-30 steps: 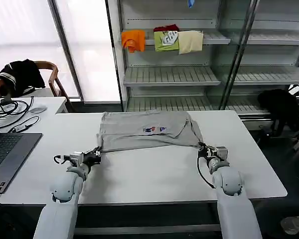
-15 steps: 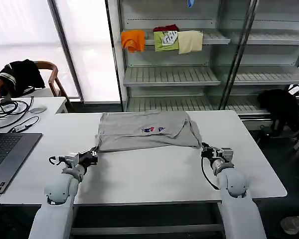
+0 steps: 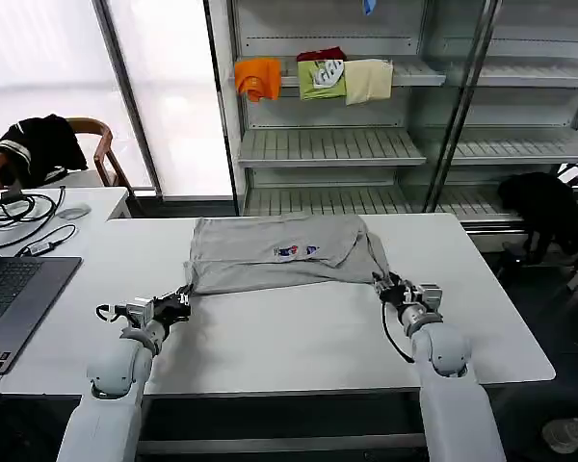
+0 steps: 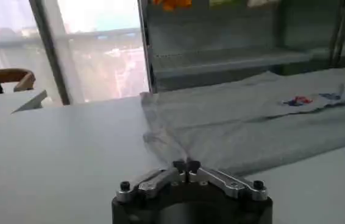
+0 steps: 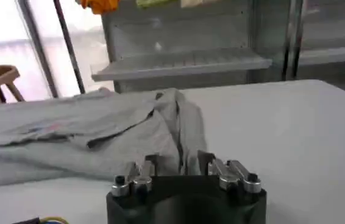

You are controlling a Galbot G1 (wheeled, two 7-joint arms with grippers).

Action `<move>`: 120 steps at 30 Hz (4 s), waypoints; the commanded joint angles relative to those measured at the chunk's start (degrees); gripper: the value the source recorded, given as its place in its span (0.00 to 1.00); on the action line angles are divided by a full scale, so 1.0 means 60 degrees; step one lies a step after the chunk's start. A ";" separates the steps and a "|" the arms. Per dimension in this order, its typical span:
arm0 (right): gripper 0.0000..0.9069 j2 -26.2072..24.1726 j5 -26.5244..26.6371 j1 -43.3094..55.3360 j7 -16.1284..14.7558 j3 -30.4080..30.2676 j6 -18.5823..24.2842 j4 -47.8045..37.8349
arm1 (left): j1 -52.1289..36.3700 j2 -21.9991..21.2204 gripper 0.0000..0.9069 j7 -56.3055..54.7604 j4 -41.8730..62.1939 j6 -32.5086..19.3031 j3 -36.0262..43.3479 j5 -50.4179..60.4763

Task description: Fold and organize the clothes.

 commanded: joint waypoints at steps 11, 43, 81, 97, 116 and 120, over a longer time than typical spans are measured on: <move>0.00 -0.0233 0.1035 -0.0624 0.0358 -0.0007 -0.0312 0.1413 | 0.0074 0.0129 0.00 0.0030 0.0194 -0.0164 -0.0057 -0.0013; 0.00 -0.1318 0.1221 -0.6312 0.1454 -0.0276 -0.0565 0.6239 | 0.5784 0.0461 0.00 -0.0533 -0.5088 0.0188 -0.2021 -0.1933; 1.00 0.1114 -0.0108 0.1979 0.0788 -0.0997 -0.0554 0.0676 | -0.1544 0.0208 1.00 -0.1102 -0.1041 0.0463 -0.0020 -0.1772; 1.00 0.1999 -0.1310 0.4291 0.0421 -0.0634 0.0771 -0.5036 | -0.3499 0.0414 1.00 0.0157 0.3433 0.0465 0.0716 0.0476; 1.00 0.1999 -0.1736 0.4455 0.0666 -0.0622 0.0623 -0.5352 | -0.3312 0.0193 0.09 0.0247 0.3982 0.0457 0.0551 0.0425; 0.18 0.1999 -0.2106 0.4392 0.0575 -0.0657 0.0638 -0.5572 | -0.3253 0.0157 0.01 0.0266 0.3979 0.0455 0.0521 0.0406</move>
